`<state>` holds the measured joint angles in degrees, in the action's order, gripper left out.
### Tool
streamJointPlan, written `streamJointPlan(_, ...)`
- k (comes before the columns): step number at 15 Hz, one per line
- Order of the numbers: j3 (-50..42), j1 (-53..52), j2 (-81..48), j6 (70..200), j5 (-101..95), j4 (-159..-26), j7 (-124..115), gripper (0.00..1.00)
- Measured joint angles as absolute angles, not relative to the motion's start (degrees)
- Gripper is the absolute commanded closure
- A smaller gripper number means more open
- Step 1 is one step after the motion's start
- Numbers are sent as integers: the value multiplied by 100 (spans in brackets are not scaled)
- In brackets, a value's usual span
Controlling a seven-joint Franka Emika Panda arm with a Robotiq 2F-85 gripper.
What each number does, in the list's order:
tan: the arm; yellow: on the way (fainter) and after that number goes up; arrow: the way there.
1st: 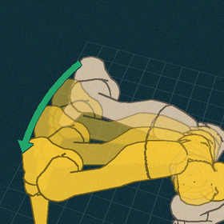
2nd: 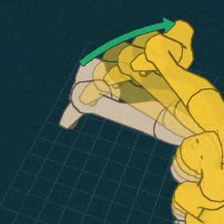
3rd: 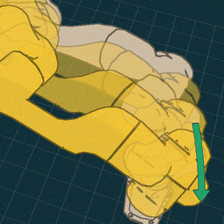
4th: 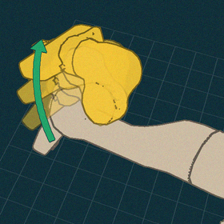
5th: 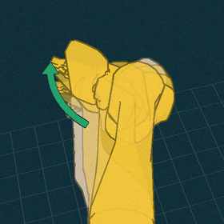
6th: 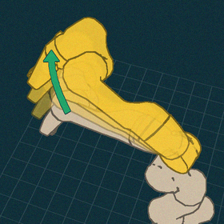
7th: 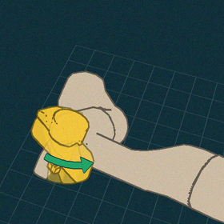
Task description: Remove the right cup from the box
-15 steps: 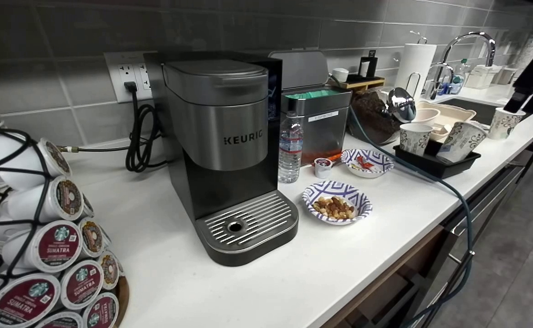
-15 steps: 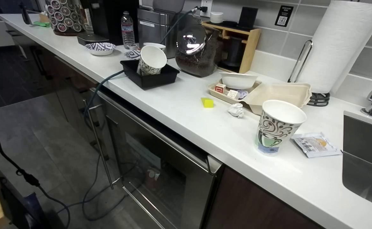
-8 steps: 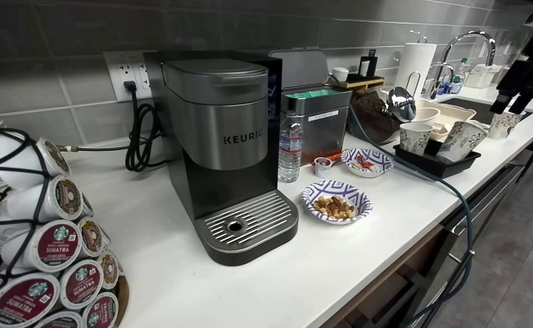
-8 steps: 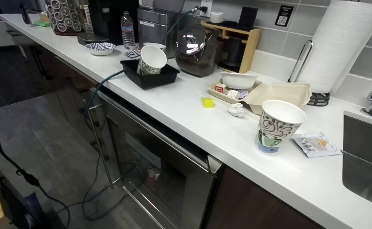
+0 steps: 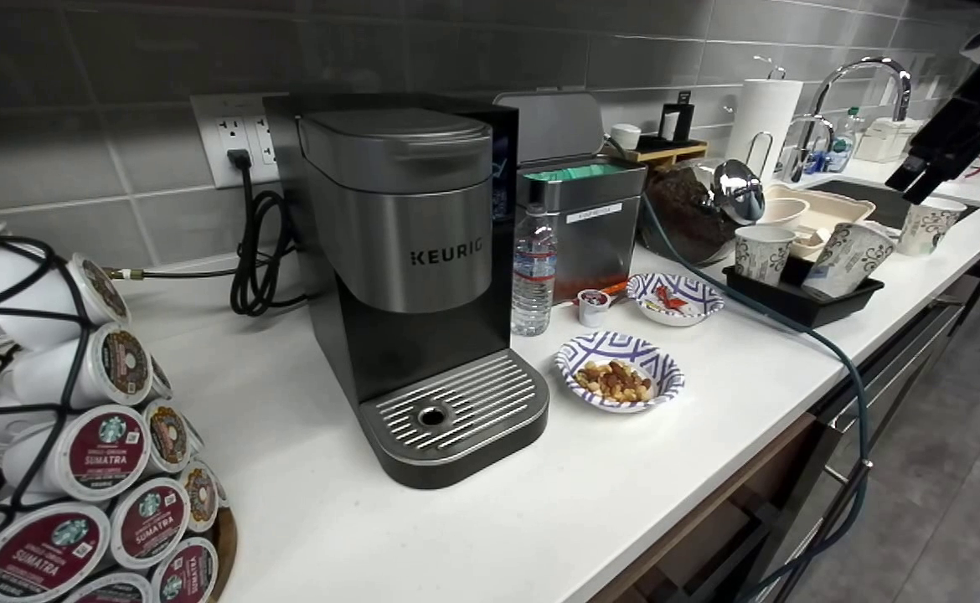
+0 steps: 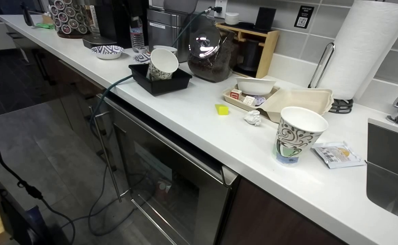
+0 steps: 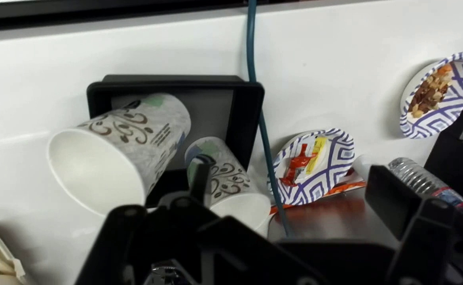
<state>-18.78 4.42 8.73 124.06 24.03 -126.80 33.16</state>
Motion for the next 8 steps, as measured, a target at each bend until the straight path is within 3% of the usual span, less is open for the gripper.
streamJointPlan(8,-1752,833,-484,12573,2975,-11667,3947,0)
